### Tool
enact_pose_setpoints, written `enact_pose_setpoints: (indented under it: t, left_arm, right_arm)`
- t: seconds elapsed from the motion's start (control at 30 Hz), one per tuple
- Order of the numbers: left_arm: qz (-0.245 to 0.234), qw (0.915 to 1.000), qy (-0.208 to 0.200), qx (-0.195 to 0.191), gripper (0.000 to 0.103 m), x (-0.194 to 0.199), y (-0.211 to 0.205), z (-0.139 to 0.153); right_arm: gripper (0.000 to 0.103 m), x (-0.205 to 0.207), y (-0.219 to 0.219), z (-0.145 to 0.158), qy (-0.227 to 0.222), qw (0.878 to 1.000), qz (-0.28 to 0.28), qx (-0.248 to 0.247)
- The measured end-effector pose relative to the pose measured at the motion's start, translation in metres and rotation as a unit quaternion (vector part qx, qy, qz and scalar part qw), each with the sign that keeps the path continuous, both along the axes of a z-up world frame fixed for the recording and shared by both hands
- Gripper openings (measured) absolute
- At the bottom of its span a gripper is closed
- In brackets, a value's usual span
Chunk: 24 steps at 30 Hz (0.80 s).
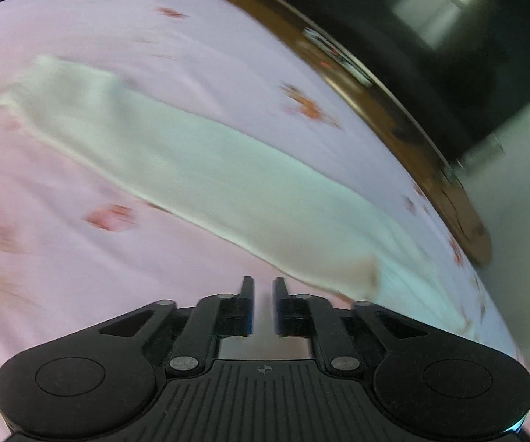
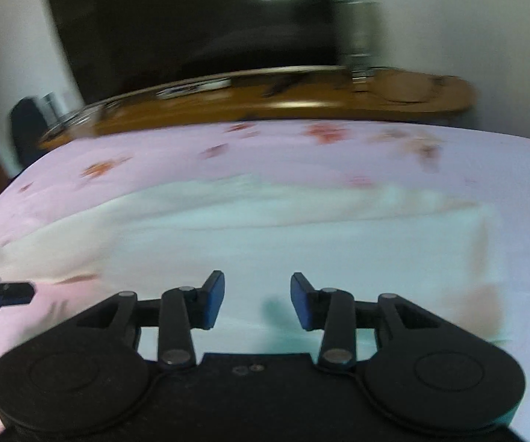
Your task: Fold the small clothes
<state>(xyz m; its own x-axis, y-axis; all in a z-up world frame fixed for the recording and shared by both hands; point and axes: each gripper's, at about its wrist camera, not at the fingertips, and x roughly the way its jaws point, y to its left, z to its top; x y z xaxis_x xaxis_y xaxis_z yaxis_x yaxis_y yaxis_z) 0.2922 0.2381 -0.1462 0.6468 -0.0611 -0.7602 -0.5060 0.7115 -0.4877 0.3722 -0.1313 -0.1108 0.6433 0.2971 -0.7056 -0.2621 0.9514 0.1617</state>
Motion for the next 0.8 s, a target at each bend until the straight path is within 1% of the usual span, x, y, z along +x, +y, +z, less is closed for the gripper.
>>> enact_pose_setpoints:
  t: [0.03,0.07,0.1,0.13,0.2,0.27,0.33,0.37,0.4,0.43,0.47,0.5,0.53,0.6,0.73,0.8]
  left_arm:
    - [0.02,0.9998,-0.003,-0.003,0.077,-0.007,0.014,0.0]
    - [0.057,0.9983,-0.012,0.004,0.103,-0.018,0.029,0.001]
    - [0.09,0.9954,-0.028,0.018,0.103,-0.029,0.04,0.003]
    - [0.107,0.9933,-0.039,0.022,0.103,-0.037,0.053,0.004]
    - [0.122,0.9918,-0.038,0.005,0.103,-0.044,0.078,-0.001]
    - [0.15,0.9879,-0.038,-0.012,0.103,-0.05,0.101,-0.008]
    - [0.176,0.983,-0.039,-0.037,0.101,-0.056,0.122,-0.018]
    - [0.187,0.9799,-0.044,-0.055,0.085,-0.059,0.131,-0.025]
    - [0.191,0.9782,-0.045,-0.069,0.065,-0.059,0.138,-0.03]
    - [0.192,0.9762,-0.045,-0.09,0.058,-0.058,0.143,-0.036]
    - [0.2,0.9719,-0.047,-0.114,0.05,-0.059,0.149,-0.045]
    - [0.206,0.9691,-0.05,-0.126,0.048,-0.061,0.153,-0.05]
    - [0.207,0.9681,-0.055,-0.13,0.048,-0.06,0.154,-0.053]
    - [0.21,0.9669,-0.063,-0.13,0.048,-0.057,0.154,-0.058]
    - [0.221,0.9612,-0.082,-0.142,0.048,-0.043,0.161,-0.066]
    - [0.223,0.9606,-0.089,-0.14,0.048,-0.033,0.161,-0.066]
  right_arm:
    - [0.039,0.001,0.014,-0.002,0.001,1.0,0.012,0.002]
    - [0.039,0.003,0.027,-0.004,0.003,1.0,0.023,0.004]
    - [0.039,0.004,0.038,-0.005,0.004,0.999,0.032,0.007]
    - [0.039,0.005,0.051,-0.006,0.006,0.999,0.04,0.009]
    - [0.039,0.009,0.069,-0.008,0.008,0.999,0.052,0.012]
    - [0.039,0.012,0.083,-0.009,0.01,0.998,0.062,0.01]
    - [0.039,0.012,0.093,-0.013,0.01,0.998,0.066,0.006]
    - [0.039,0.012,0.096,-0.014,0.011,0.998,0.067,0.005]
    - [0.039,0.014,0.099,-0.016,0.013,0.998,0.067,0.005]
    - [0.039,0.015,0.101,-0.017,0.015,0.998,0.067,0.004]
    - [0.039,0.017,0.102,-0.019,0.016,0.998,0.067,0.004]
    - [0.039,0.017,0.103,-0.021,0.017,0.998,0.067,0.004]
    - [0.039,0.018,0.103,-0.022,0.016,0.998,0.067,0.004]
    - [0.039,0.02,0.105,-0.024,0.014,0.998,0.067,0.001]
    - [0.039,0.024,0.103,-0.028,0.015,0.998,0.061,-0.003]
    - [0.039,0.025,0.102,-0.03,0.016,0.998,0.06,-0.003]
